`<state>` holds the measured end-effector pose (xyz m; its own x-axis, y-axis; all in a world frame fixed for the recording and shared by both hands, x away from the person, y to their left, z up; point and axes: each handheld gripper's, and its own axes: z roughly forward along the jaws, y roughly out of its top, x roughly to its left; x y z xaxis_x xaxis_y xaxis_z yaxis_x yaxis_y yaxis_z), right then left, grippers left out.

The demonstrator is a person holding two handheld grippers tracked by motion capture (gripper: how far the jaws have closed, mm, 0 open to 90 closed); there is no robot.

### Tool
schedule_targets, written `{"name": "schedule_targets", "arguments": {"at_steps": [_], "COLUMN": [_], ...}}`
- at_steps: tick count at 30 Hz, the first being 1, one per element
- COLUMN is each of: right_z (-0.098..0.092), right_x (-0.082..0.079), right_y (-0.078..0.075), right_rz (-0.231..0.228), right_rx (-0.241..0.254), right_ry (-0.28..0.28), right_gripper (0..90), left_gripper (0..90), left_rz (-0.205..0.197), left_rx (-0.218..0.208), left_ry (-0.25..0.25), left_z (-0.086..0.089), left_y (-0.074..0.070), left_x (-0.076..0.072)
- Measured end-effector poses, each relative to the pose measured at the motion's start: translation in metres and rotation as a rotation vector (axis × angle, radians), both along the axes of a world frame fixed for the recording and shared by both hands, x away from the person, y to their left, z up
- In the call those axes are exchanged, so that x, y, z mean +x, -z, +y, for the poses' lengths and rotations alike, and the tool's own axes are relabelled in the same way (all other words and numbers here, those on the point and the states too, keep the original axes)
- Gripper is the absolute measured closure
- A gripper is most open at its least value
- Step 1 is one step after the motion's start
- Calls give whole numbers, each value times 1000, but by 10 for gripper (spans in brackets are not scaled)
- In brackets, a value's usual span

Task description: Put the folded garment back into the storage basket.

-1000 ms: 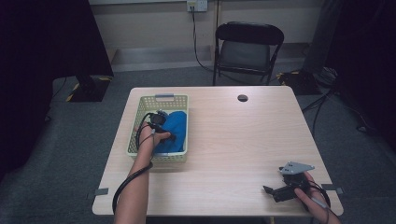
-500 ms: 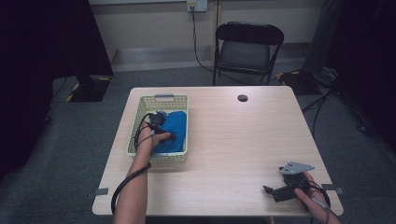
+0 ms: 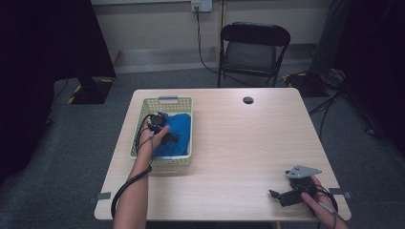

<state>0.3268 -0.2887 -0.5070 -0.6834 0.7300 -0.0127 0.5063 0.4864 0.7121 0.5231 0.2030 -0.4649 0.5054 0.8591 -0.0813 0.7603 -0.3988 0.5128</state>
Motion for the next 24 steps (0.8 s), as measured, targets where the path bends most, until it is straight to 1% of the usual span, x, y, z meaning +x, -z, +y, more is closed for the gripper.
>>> {"name": "schedule_targets", "arguments": {"at_steps": [2,4,6,8,14,19,24], "right_z": [0,0,0,0,0,0,0], "right_x": [0,0,0,0,0,0,0], "right_y": [0,0,0,0,0,0,0], "right_rz": [0,0,0,0,0,0,0], "right_rx": [0,0,0,0,0,0,0], "right_ry": [0,0,0,0,0,0,0], "right_gripper": [0,0,0,0,0,0,0], "left_gripper": [58,57,57,57,57,57,57], "left_rz": [-15,-26,-21,-25,-38,-42,-51], "left_rx": [2,-7,-20,-14,-32,-35,-53], "left_ry": [5,6,12,17,27,26,33], "left_z": [0,1,1,0,1,2,3], "left_y": [-5,-9,-12,-15,-23,-29,-34], "left_x": [-1,-2,-3,-4,-7,-11,-15]}}
